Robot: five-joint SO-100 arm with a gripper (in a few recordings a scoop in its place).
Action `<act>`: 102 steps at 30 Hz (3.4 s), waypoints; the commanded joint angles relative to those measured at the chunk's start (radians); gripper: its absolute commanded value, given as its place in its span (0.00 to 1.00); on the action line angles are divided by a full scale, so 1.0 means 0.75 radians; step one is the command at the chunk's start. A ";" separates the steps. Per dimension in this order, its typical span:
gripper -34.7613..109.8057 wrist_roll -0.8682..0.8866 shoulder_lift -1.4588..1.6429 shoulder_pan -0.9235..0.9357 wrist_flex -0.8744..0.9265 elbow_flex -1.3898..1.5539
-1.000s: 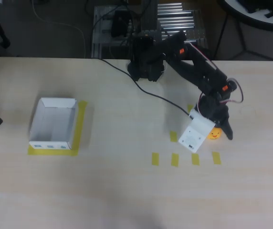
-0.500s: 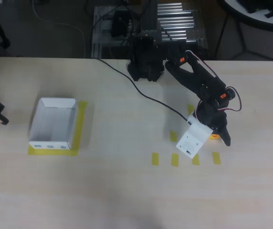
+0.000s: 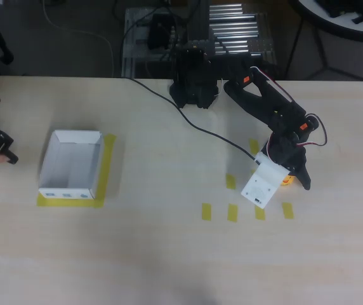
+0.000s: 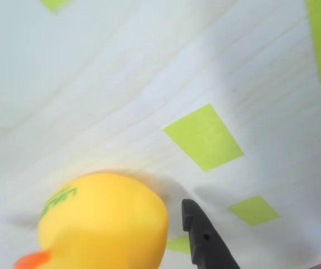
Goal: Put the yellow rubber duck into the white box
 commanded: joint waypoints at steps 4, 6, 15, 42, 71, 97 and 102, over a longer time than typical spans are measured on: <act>0.48 0.012 0.004 -0.045 0.018 -0.194; 0.40 0.025 -0.010 -0.047 0.018 -0.215; 0.24 0.065 -0.043 -0.074 0.020 -0.286; 0.24 0.045 1.368 0.763 0.004 0.276; 0.24 -0.243 1.231 2.082 -0.951 0.965; 0.24 -0.607 0.945 2.109 -1.301 1.276; 0.24 -0.620 0.945 2.111 -1.309 1.278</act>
